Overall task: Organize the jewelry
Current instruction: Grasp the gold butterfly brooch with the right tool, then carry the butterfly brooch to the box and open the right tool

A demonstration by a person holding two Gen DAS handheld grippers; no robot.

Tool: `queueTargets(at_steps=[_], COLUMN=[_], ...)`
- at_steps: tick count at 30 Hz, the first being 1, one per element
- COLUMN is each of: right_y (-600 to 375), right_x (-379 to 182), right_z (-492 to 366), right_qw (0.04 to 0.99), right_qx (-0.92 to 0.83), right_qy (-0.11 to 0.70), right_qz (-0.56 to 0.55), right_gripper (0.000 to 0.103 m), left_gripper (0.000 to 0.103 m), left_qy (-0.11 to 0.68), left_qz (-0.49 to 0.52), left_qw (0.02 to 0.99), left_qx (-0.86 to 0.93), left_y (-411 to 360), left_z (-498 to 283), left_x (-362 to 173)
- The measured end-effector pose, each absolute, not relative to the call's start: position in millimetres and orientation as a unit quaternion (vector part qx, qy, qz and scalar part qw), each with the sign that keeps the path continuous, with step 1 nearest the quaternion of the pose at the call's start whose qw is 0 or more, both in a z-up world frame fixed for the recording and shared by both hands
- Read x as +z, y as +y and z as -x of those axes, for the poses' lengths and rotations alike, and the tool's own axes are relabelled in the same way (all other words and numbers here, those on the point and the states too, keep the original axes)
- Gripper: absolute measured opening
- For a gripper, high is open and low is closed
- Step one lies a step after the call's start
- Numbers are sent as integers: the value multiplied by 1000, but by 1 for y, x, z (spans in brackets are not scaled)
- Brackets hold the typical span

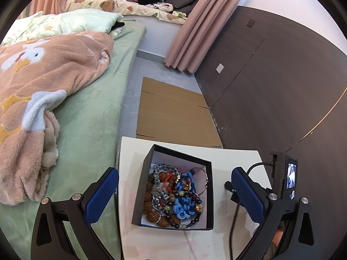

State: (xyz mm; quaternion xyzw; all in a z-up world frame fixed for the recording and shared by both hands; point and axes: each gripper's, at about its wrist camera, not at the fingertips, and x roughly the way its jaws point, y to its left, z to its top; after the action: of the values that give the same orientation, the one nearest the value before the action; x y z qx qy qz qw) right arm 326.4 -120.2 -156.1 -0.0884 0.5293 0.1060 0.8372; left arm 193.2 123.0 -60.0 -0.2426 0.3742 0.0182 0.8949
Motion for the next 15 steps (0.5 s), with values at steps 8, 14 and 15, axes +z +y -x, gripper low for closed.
queueTargets(at_steps=[8, 14, 15], right_y=[-135, -153, -154], right_x=[-138, -105, -99], right_z=[-324, -320, -317], right_qw=[836, 846, 848], right_qx=[147, 193, 204], right_qy=[526, 497, 489], right_qz=[51, -18, -27], right_gripper=[40, 41, 41], left_gripper=[103, 103, 103], left_qy=[378, 377, 376], left_qz=[230, 226, 225], left_qw=[896, 898, 898], left_qx=[32, 39, 39], left_y=[132, 135, 135], left_z=[-193, -193, -193], left_x=[-59, -58, -58])
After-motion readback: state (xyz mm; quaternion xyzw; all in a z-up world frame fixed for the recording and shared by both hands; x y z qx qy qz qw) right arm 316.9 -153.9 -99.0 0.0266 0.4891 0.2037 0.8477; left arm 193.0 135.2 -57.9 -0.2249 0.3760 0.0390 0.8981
